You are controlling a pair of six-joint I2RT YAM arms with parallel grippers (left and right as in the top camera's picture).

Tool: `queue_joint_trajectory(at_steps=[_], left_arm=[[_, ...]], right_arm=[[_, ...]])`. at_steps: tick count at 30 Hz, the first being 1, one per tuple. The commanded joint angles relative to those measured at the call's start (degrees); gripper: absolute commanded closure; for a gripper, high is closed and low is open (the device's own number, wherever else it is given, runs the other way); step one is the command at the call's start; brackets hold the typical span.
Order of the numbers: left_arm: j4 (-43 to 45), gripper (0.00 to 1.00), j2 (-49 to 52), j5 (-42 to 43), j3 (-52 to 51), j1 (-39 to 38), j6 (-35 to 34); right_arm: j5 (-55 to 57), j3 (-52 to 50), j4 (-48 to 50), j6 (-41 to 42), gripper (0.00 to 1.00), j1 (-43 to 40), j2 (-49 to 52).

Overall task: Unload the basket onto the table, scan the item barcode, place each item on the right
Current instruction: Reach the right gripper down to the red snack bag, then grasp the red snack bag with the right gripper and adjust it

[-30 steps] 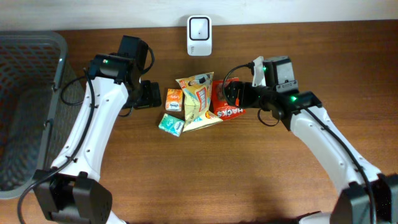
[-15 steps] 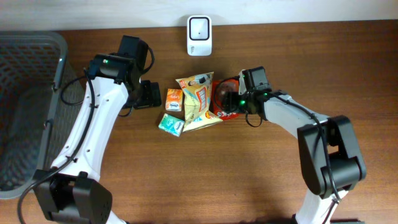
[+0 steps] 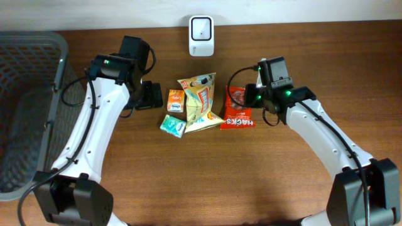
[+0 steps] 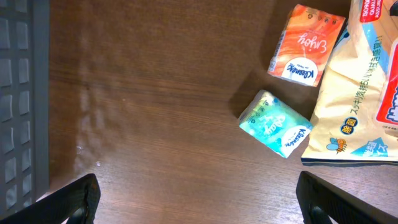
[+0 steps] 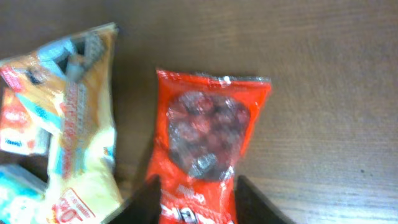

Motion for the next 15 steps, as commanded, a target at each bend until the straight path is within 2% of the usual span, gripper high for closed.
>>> queue_joint_trajectory(at_steps=[1, 2, 6, 8, 10, 13, 15], left_arm=[[0.1, 0.01, 0.2, -0.6, 0.3, 0.2, -0.7], [0.1, 0.01, 0.2, -0.6, 0.3, 0.2, -0.7], [0.1, 0.01, 0.2, -0.6, 0.3, 0.2, -0.7], [0.1, 0.01, 0.2, -0.6, 0.3, 0.2, -0.7], [0.1, 0.01, 0.2, -0.6, 0.3, 0.2, -0.7], [0.1, 0.01, 0.2, -0.6, 0.3, 0.2, -0.7], [0.1, 0.01, 0.2, -0.6, 0.3, 0.2, -0.7]], right_arm=[[-1.4, 0.5, 2.5, 0.2, 0.87, 0.0, 3.6], [-1.4, 0.5, 3.0, 0.2, 0.96, 0.0, 6.0], [-0.8, 0.5, 5.0, 0.2, 0.96, -0.1, 13.7], [-0.7, 0.5, 4.5, 0.2, 0.96, -0.1, 14.3], [0.6, 3.3, -0.4, 0.1, 0.96, -0.2, 12.4], [2.3, 12.2, -14.4, 0.0, 0.96, -0.2, 10.2], [0.3, 14.1, -18.5, 0.0, 0.96, -0.1, 10.2]])
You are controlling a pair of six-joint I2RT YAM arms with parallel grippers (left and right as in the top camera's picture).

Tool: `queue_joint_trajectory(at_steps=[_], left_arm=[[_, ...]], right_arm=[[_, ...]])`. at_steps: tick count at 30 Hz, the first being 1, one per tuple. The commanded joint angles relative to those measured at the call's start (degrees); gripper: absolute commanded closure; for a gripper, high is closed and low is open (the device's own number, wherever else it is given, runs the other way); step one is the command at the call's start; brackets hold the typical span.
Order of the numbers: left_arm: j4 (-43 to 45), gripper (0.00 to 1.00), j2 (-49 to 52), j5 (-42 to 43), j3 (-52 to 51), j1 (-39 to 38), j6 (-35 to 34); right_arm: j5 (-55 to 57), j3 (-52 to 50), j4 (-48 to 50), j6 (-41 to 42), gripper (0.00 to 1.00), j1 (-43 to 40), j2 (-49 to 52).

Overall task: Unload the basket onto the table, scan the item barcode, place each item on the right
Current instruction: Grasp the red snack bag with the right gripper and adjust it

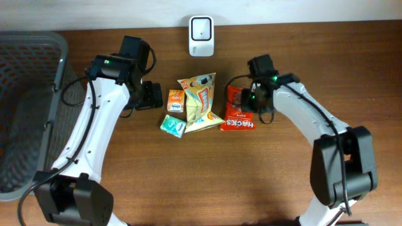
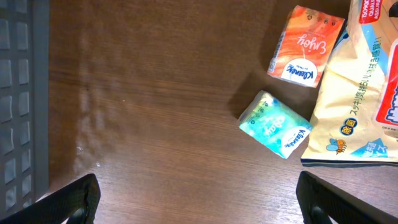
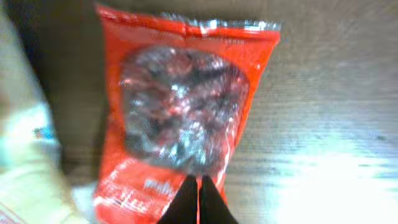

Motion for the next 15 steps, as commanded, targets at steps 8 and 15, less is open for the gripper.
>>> queue_joint_trajectory(at_steps=[8, 15], left_arm=[[0.0, 0.01, 0.2, -0.5, 0.3, 0.2, -0.8], [0.0, 0.01, 0.2, -0.6, 0.3, 0.2, -0.8]], right_arm=[[-4.0, 0.1, -2.2, 1.3, 0.96, -0.1, 4.1], [0.8, 0.9, -4.3, 1.2, 0.96, -0.5, 7.2]])
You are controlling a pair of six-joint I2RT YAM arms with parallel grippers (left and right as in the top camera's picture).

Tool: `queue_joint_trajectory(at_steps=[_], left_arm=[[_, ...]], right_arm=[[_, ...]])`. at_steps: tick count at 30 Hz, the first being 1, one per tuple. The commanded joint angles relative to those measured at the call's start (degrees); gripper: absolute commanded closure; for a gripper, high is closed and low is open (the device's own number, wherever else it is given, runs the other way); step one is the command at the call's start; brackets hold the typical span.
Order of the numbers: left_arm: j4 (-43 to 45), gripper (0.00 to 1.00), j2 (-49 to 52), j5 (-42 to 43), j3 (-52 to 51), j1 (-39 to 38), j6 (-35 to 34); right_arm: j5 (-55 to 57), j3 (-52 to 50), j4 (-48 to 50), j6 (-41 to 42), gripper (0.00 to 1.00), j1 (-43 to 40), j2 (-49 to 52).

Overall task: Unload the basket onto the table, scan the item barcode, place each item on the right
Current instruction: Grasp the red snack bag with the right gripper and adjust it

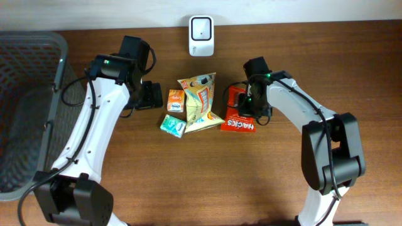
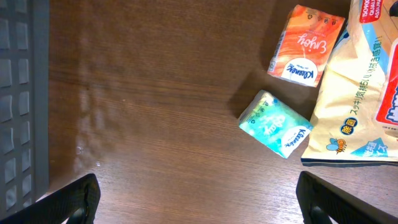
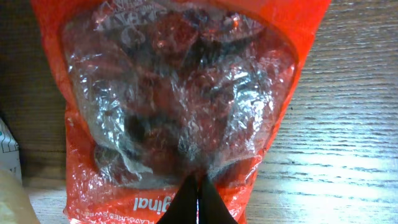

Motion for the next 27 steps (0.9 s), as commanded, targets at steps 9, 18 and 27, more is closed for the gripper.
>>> queue_joint_trajectory(at_steps=[9, 18, 27], left_arm=[[0.1, 0.01, 0.2, -0.6, 0.3, 0.2, -0.8], [0.1, 0.01, 0.2, -0.6, 0.3, 0.2, -0.8], [0.1, 0.01, 0.2, -0.6, 0.3, 0.2, -0.8]], right_arm=[[0.7, 8.9, -8.9, 0.5, 0.96, -0.5, -0.8], [1.2, -0.4, 11.3, 3.3, 0.96, 1.2, 2.6], [0.9, 5.0, -5.9, 0.1, 0.96, 0.3, -8.1]])
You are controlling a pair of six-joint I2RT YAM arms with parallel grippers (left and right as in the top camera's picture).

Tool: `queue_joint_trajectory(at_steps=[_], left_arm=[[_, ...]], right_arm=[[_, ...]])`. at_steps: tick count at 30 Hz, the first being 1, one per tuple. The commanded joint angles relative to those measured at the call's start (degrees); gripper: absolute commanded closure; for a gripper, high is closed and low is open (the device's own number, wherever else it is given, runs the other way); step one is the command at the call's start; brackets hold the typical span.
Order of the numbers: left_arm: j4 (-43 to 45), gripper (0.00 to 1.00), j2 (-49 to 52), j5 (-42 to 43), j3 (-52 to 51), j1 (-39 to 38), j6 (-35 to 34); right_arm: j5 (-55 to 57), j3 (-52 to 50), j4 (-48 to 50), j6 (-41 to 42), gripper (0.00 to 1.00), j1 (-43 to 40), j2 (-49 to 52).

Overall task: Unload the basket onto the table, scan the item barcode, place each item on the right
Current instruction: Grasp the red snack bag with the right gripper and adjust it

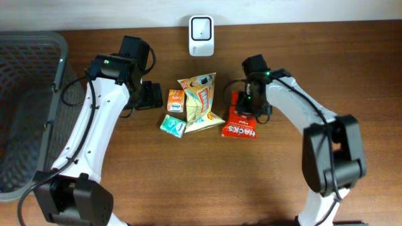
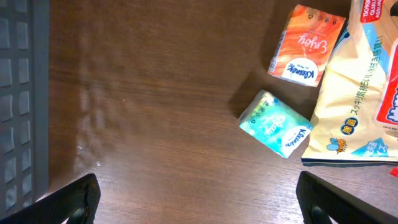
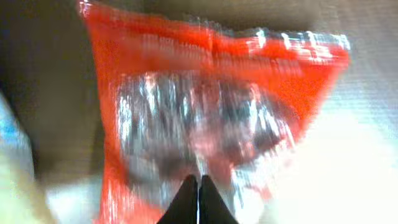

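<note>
A red snack bag (image 1: 240,127) marked HACKS lies right of the item pile, its clear window facing up; it looks blurred in the right wrist view (image 3: 211,112). My right gripper (image 1: 250,107) sits over the bag's far half, its fingertips (image 3: 199,185) pressed together and shut on the film. The white barcode scanner (image 1: 201,28) stands at the table's far edge. Left of the pile, my left gripper (image 1: 151,95) is open, and nothing lies between its fingers (image 2: 74,198).
A yellow snack bag (image 1: 200,103), an orange tissue pack (image 2: 306,45) and a green tissue pack (image 2: 275,124) lie in a cluster left of the red bag. A grey mesh basket (image 1: 25,107) stands at the table's left end.
The red bag has shifted a little toward the front edge and turned slightly, with my right gripper still shut on it. The left arm has not moved.
My right gripper was open over the near end of the red bag. Half a second later it was shut low over the bag, then pinched into the bag's window. Now the bag has shifted with it. The left gripper stayed open beside the tissue packs throughout.
</note>
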Motion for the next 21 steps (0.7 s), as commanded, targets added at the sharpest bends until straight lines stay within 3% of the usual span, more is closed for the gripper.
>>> queue_joint_trajectory(at_steps=[1, 13, 19, 20, 21], left_arm=[[0.1, 0.01, 0.2, -0.6, 0.3, 0.2, -0.7], [0.1, 0.01, 0.2, -0.6, 0.3, 0.2, -0.7], [0.1, 0.01, 0.2, -0.6, 0.3, 0.2, -0.7], [0.1, 0.01, 0.2, -0.5, 0.3, 0.2, -0.7], [0.1, 0.01, 0.2, -0.6, 0.3, 0.2, -0.7]], right_arm=[[0.0, 3.1, -3.9, -1.0, 0.96, -0.3, -7.7], [-2.8, 0.5, -5.4, -0.7, 0.96, 2.2, 3.5], [-2.8, 4.5, -10.8, -1.0, 0.96, -2.3, 0.0], [-2.8, 6.1, -12.4, -1.1, 0.90, -4.5, -1.1], [-3.4, 6.3, -12.7, -2.8, 0.69, -5.7, -1.6]])
